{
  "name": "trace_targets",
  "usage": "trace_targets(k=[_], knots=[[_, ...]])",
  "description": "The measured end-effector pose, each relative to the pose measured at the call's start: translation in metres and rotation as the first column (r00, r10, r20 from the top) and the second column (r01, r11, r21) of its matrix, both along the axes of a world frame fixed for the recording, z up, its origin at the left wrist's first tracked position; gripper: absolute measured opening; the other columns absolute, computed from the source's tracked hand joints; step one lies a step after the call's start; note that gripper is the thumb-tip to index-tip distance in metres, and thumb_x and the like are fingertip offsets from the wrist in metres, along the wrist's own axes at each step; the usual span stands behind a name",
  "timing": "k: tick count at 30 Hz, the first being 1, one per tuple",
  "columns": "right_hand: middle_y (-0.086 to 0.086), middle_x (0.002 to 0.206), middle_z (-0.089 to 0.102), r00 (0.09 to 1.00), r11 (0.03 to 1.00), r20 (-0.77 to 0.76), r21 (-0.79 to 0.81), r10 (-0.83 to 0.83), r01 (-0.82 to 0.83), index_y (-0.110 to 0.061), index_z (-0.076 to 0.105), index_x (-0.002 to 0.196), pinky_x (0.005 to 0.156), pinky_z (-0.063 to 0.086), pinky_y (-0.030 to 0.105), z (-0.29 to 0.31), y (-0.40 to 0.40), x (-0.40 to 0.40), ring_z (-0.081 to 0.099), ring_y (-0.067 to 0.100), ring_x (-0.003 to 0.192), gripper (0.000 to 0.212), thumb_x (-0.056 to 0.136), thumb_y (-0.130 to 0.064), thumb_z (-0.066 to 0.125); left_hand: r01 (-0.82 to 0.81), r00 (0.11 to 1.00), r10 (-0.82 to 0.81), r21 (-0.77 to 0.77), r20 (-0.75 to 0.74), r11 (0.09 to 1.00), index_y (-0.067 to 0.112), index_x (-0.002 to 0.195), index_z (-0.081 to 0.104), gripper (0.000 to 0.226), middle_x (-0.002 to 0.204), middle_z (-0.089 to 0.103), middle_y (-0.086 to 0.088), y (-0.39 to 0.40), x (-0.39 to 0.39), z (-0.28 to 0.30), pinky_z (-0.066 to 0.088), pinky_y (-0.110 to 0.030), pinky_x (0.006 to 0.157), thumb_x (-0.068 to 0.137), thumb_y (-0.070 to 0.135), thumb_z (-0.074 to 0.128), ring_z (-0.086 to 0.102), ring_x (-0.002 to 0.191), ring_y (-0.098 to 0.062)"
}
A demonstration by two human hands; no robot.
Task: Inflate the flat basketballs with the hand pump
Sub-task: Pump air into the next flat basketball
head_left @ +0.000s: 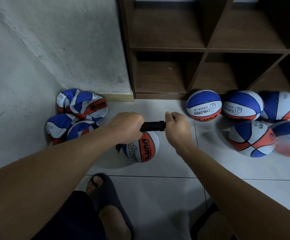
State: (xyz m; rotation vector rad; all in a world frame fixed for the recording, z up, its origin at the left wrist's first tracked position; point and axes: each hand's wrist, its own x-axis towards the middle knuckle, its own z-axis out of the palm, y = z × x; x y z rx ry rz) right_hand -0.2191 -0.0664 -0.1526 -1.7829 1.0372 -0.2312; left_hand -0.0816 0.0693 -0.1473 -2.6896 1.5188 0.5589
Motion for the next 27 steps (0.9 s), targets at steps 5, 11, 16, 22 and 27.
trace_targets(k=[5,11,16,22,27], knots=[[0.003,0.065,0.051,0.998,1.000,-0.058,-0.019,0.023,-0.024,-0.012,0.056,0.080,0.057,0.036,0.033,0.012,-0.030,-0.004,0.047,0.020,0.059,0.043,0.112,-0.039,0.049,-0.023,0.999,0.024,-0.026,0.024,0.999,0.025,0.069,0.059,0.026,0.064,0.062,0.004,0.004,0.009,0.006,0.040,-0.029,0.050,0.094,0.030,0.064,0.062,0.056,-0.017],[0.009,0.073,0.050,0.984,0.984,-0.071,0.061,-0.163,0.167,-0.010,0.064,0.087,0.063,0.036,0.041,0.016,-0.079,-0.011,0.044,0.028,0.071,0.030,0.103,-0.032,0.052,-0.100,0.993,0.100,-0.006,0.056,0.995,0.026,0.071,0.061,0.028,0.066,0.063,0.004,0.017,0.027,0.009,0.057,-0.036,0.055,0.096,0.038,0.064,0.063,0.056,-0.018],[0.008,0.079,0.060,0.983,0.983,-0.033,-0.035,-0.182,0.180,-0.005,0.065,0.092,0.073,0.047,0.040,0.007,-0.041,-0.003,0.053,0.024,0.072,0.034,0.109,-0.031,0.049,-0.057,0.995,0.056,0.012,0.084,0.998,0.024,0.073,0.059,0.020,0.068,0.062,0.002,0.008,0.011,0.013,0.042,-0.030,0.051,0.092,0.024,0.064,0.060,0.058,-0.019],[0.004,0.072,0.056,0.998,0.998,-0.034,-0.003,-0.058,0.058,-0.009,0.058,0.088,0.060,0.040,0.034,0.000,-0.002,0.016,0.052,0.020,0.063,0.039,0.114,-0.034,0.043,-0.034,0.992,0.032,0.015,0.118,0.999,0.027,0.075,0.058,0.020,0.069,0.062,0.003,0.004,0.008,0.012,0.040,-0.029,0.049,0.092,0.023,0.068,0.062,0.058,-0.019],[0.002,0.068,0.052,1.000,1.000,0.003,0.010,-0.009,0.009,-0.011,0.055,0.081,0.060,0.041,0.036,-0.013,0.008,0.030,0.051,0.021,0.063,0.041,0.112,-0.036,0.046,-0.018,0.991,0.017,0.009,0.135,1.000,0.024,0.078,0.060,0.019,0.068,0.061,0.002,0.011,0.013,0.005,0.037,-0.029,0.049,0.094,0.028,0.069,0.061,0.057,-0.019]])
